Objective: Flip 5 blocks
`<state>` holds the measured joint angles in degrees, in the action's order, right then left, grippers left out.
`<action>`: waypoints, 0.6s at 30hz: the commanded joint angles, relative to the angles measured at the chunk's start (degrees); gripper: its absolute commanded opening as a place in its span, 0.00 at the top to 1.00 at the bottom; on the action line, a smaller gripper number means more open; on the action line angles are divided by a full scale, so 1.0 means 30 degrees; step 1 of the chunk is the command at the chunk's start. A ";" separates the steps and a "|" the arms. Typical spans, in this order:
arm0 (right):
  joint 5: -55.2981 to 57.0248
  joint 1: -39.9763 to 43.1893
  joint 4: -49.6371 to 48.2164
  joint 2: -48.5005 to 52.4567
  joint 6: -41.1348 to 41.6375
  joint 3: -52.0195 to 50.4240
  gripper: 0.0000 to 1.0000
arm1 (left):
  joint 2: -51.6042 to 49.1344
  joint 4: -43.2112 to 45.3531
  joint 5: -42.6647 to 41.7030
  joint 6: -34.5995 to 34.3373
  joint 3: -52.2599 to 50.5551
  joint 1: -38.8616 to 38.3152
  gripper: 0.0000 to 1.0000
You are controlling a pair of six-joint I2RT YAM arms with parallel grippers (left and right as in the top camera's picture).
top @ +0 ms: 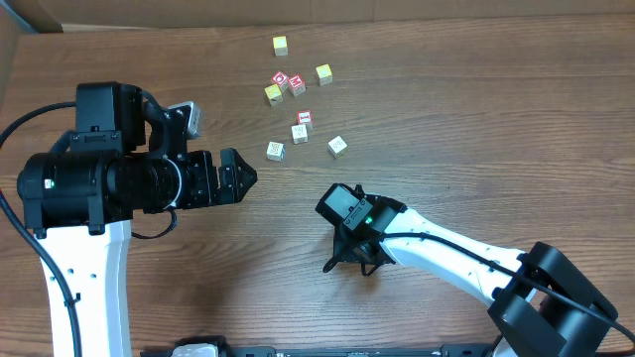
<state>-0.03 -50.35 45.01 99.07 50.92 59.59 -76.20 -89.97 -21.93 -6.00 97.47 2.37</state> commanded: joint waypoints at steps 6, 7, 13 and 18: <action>-0.0022 -0.0058 -0.0656 0.0117 0.0044 -0.0153 0.63 | -0.0102 0.0087 0.0036 0.0015 0.0415 0.0080 0.00; -0.0029 -0.0058 -0.0896 0.0117 0.0036 -0.0153 0.63 | -0.0102 0.0087 0.0036 0.0015 0.0415 0.0080 0.00; 0.0619 -0.0058 -0.2477 0.0117 -0.0044 -0.0153 0.71 | -0.0102 0.0087 0.0036 0.0015 0.0423 0.0080 0.00; 0.1858 -0.0051 -0.2943 0.0117 -0.0044 -0.0153 0.71 | -0.0102 0.0087 0.0029 0.0015 0.0415 0.0080 0.00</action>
<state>2.50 -50.35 36.88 99.13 50.94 59.55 -76.20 -89.97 -21.93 -6.00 97.47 2.37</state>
